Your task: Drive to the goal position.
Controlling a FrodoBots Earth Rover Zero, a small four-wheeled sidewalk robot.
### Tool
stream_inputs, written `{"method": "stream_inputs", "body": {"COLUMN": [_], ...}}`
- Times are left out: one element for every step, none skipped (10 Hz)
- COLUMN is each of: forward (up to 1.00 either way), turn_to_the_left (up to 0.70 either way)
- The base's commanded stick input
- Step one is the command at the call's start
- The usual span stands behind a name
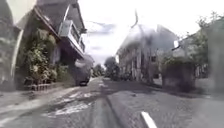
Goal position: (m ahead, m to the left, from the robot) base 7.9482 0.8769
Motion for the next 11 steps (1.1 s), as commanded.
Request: {"method": "stream_inputs", "body": {"forward": [0.85, 0.85, 0.85, 0.85, 0.85, 0.85, 0.85, 0.85, 0.85, 0.85, 0.85], "turn_to_the_left": [-0.01, 0.00, 0.00, 0.00, -0.06, -0.21, -0.32, -0.34, -0.34, -0.34, -0.34]}}
